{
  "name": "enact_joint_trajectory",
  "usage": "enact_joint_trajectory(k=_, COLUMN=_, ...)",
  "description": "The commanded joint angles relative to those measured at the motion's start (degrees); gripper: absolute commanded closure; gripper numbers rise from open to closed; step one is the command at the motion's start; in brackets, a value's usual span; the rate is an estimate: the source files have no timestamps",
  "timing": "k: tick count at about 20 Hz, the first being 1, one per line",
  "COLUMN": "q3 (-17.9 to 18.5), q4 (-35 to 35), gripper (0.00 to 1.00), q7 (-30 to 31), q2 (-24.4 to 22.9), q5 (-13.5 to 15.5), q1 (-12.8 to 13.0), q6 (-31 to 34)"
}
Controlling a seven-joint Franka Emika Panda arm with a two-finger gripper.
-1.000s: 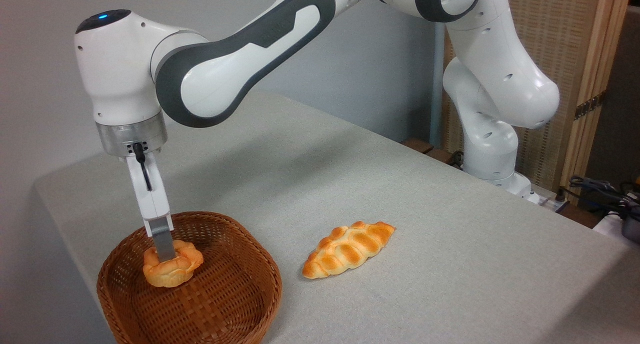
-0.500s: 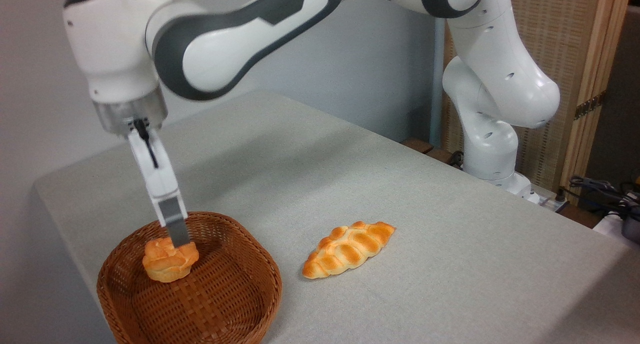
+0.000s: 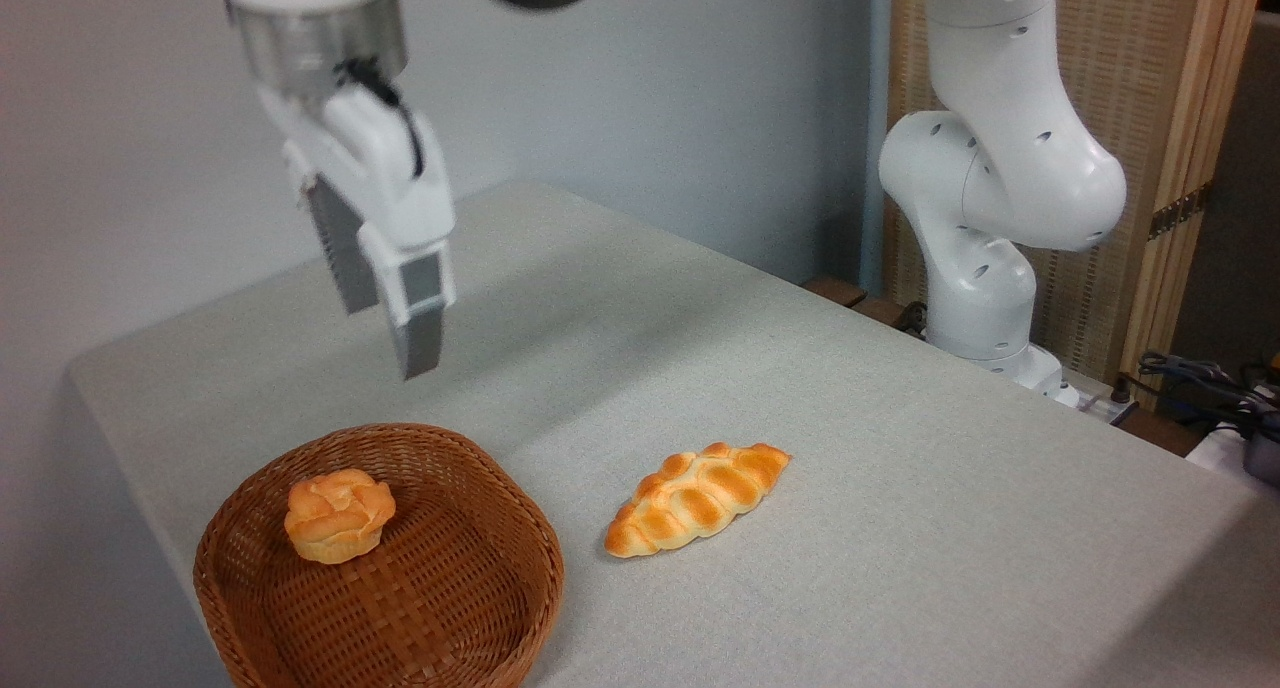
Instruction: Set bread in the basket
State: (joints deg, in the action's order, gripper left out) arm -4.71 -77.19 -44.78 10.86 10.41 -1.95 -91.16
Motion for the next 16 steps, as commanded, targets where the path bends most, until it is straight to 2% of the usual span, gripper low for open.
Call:
enact_joint_trajectory(k=1, q3=0.23, q4=-8.05, gripper=0.0, q7=-1.01, q2=-7.34, q5=-1.62, q1=-0.16, q6=0.19)
enact_joint_trajectory(k=2, q3=0.23, q4=-11.11, gripper=0.0, q7=-1.18, q2=-9.79, q5=-3.36, q1=-0.16, q6=-0.24)
enact_joint_trajectory(k=5, q3=0.14, q4=-16.31, gripper=0.0, q7=-4.16, q2=-13.76, q5=-4.96, q1=-0.16, q6=-1.3)
enact_joint_trajectory(k=9, q3=0.23, q4=-16.32, gripper=0.0, q7=-4.26, q2=-13.94, q5=-5.23, q1=-0.16, q6=-1.21)
enact_joint_trajectory(k=14, q3=0.76, q4=-15.79, gripper=0.0, q7=-3.73, q2=-13.94, q5=-8.04, q1=0.01, q6=-0.42)
enact_joint_trajectory(k=15, q3=2.06, q4=-15.53, gripper=0.0, q7=-3.3, q2=-13.77, q5=-8.13, q1=0.8, q6=-0.42)
enact_joint_trajectory(k=16, q3=4.17, q4=-15.44, gripper=0.0, q7=-3.12, q2=-13.68, q5=-8.13, q1=2.63, q6=-0.42)
